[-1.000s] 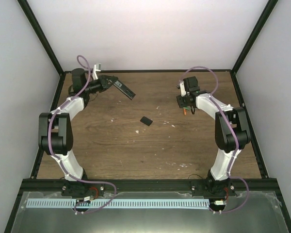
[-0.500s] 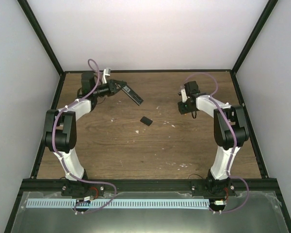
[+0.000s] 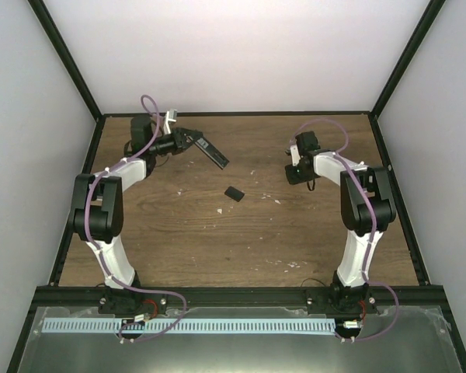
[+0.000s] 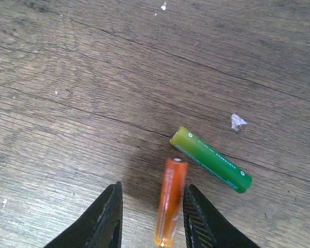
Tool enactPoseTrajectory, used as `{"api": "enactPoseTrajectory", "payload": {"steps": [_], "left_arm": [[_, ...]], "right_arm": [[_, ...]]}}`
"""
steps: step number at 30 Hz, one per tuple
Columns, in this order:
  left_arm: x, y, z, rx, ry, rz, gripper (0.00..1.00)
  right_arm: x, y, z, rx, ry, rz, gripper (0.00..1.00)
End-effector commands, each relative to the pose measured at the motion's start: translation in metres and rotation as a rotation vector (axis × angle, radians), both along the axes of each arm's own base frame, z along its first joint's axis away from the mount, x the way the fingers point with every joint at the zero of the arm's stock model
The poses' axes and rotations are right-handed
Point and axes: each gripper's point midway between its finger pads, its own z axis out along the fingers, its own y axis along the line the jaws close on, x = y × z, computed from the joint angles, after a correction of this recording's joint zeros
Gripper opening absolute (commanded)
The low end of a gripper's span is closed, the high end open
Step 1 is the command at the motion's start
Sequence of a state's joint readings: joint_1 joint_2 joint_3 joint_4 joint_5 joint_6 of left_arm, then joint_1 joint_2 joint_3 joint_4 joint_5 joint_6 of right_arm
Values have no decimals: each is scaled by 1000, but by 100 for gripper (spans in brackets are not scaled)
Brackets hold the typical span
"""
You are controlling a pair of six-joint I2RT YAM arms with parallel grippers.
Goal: Load the batteries into the remote control
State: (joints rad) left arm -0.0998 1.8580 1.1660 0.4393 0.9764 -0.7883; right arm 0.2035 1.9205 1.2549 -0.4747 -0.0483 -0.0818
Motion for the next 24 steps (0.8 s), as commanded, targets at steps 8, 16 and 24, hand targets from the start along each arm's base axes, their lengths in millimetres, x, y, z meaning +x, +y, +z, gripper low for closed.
{"api": "enactPoseTrajectory", "payload": {"steps": [8, 16, 24], "left_arm": [[7, -1, 7, 0, -39, -8, 0], [10, -1, 7, 1, -37, -3, 0], [11, -1, 7, 3, -39, 1, 0]], "right_arm": [[12, -2, 1, 0, -11, -2, 29], [12, 4, -4, 27, -1, 24, 28], [17, 8, -5, 32, 10, 41, 25]]}}
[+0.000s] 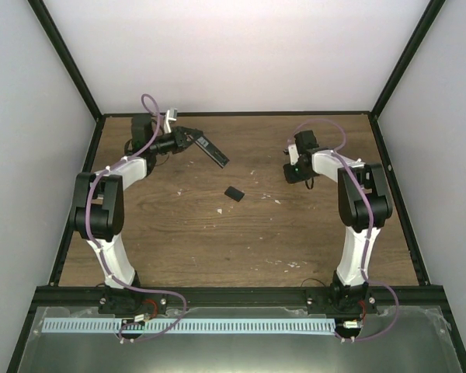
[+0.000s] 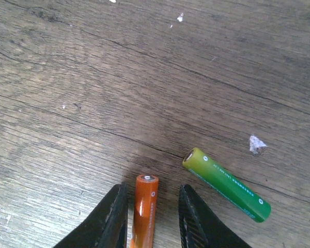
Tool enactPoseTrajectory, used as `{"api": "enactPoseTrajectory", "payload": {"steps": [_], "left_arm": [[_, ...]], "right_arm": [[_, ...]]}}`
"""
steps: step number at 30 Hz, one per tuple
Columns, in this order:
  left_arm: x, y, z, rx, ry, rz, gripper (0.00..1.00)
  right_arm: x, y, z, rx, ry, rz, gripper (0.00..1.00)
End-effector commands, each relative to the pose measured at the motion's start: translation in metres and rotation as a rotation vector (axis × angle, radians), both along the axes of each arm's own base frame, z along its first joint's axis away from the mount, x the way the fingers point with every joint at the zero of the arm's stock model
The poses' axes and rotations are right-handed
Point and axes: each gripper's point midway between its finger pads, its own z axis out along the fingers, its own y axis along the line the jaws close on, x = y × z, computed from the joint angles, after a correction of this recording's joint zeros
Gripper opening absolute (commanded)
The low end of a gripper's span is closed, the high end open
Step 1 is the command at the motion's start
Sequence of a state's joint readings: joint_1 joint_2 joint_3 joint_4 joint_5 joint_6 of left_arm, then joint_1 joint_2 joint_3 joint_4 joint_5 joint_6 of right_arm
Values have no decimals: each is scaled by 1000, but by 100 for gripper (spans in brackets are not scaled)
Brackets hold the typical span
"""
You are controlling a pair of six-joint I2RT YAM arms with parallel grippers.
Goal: Load the batteries into the remote control
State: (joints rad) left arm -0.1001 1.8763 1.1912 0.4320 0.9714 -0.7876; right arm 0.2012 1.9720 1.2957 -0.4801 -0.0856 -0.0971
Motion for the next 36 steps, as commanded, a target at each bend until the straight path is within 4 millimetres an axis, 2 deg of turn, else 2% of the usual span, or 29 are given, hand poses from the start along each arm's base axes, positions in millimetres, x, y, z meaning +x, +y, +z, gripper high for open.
{"api": "enactPoseTrajectory", "payload": {"steps": [1, 8, 14, 36], "left_arm": [[5, 0, 7, 1, -39, -2, 0], [5, 0, 8, 2, -40, -2, 0], [6, -1, 9, 5, -45, -3, 0], [5, -1, 10, 2, -41, -8, 0]], "right_arm": [[11, 1, 4, 4, -8, 15, 25], [15, 4, 4, -45, 6, 36, 25], [9, 12, -3, -81, 32, 73, 24], [1, 18, -13, -97, 70, 109, 20]]}}
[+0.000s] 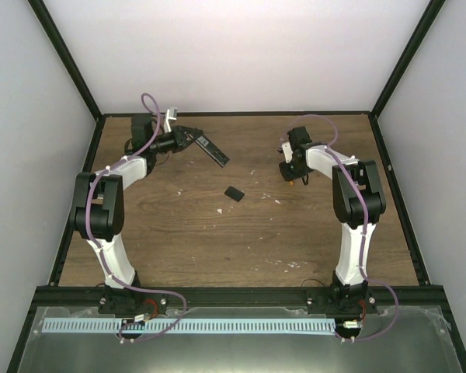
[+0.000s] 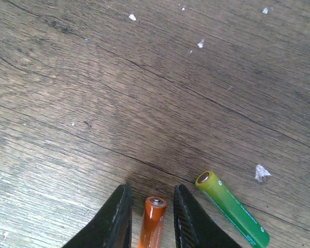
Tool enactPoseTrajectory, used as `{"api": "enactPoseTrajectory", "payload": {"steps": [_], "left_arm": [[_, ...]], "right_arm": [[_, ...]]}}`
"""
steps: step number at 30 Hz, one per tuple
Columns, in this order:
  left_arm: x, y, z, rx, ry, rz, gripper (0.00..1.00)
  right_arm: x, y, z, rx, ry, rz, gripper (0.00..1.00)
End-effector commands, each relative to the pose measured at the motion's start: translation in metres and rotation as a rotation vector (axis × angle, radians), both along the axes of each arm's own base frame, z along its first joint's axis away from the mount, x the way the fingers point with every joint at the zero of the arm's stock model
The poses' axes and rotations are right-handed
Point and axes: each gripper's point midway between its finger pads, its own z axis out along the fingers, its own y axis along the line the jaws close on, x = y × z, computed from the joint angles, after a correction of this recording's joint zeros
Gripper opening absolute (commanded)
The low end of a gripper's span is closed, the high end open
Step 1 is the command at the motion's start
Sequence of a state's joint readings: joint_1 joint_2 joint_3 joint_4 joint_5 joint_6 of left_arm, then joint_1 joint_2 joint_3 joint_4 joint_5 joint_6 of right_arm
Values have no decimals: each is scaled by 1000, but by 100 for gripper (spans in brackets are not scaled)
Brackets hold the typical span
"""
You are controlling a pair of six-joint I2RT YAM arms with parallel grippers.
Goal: Load the batteries into the remote control
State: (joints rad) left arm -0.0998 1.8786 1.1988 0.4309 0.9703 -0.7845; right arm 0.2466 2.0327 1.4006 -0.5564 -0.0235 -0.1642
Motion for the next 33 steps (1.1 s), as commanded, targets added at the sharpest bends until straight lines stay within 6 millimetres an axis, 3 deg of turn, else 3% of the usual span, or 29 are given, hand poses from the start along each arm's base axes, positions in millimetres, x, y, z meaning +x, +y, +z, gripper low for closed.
{"api": "enactPoseTrajectory", "payload": {"steps": [1, 18, 33], "left_arm": [[4, -1, 10, 0, -37, -10, 0], [5, -2, 11, 2, -38, -25, 0], [0, -4, 11, -4, -36, -43, 0]], "right_arm": [[-9, 6, -14, -10, 66, 22, 20], [-31, 11, -33, 27, 170, 19, 17], [-43, 9, -37, 27, 199, 13, 11]]}}
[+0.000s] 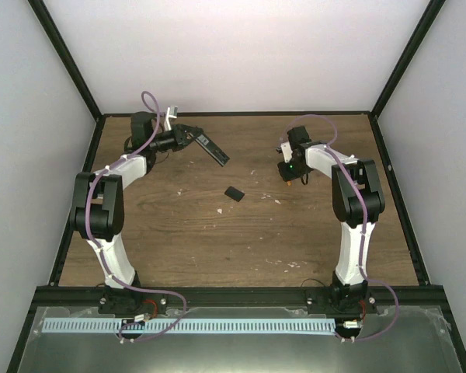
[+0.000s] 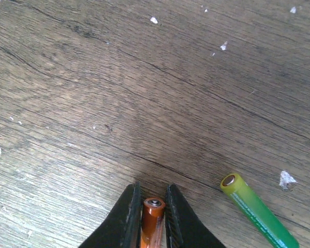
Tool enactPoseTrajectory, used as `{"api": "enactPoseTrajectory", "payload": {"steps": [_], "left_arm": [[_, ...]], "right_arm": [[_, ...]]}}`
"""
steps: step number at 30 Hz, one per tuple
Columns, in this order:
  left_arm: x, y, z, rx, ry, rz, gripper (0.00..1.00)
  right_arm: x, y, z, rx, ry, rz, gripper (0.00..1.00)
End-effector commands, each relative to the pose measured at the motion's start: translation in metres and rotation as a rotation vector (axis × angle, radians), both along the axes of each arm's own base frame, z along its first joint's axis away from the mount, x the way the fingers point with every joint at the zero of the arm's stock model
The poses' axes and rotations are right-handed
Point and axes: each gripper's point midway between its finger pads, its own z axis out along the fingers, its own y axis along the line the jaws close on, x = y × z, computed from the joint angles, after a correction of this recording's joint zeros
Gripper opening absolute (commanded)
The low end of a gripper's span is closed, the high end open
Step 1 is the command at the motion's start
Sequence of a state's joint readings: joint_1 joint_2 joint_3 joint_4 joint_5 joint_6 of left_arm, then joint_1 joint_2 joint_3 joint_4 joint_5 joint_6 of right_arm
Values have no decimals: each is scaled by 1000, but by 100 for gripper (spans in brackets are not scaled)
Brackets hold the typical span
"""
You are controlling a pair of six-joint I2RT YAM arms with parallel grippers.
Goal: Load the batteries into the remote control
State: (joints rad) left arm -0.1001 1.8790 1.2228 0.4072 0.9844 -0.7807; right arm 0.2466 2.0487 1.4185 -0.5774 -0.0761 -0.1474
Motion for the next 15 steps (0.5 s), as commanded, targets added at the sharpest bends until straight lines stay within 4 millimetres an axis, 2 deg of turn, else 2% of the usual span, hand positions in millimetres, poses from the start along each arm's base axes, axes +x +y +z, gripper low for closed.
{"api": "enactPoseTrajectory", "payload": {"steps": [1, 5, 9, 15], "left_arm": [[-1, -2, 6, -4, -34, -30, 0], [-2, -3, 7, -16, -34, -36, 0], [-3, -3, 5, -19, -32, -33, 0], [-9, -1, 1, -15, -22, -14, 0]], "right_arm": [[-41, 0, -34, -20, 169, 12, 11], [-42, 0, -31, -14, 164, 11, 9], [-37, 6, -16, 18, 126, 13, 7], [-20, 21, 32, 95, 9, 39, 6]]}}
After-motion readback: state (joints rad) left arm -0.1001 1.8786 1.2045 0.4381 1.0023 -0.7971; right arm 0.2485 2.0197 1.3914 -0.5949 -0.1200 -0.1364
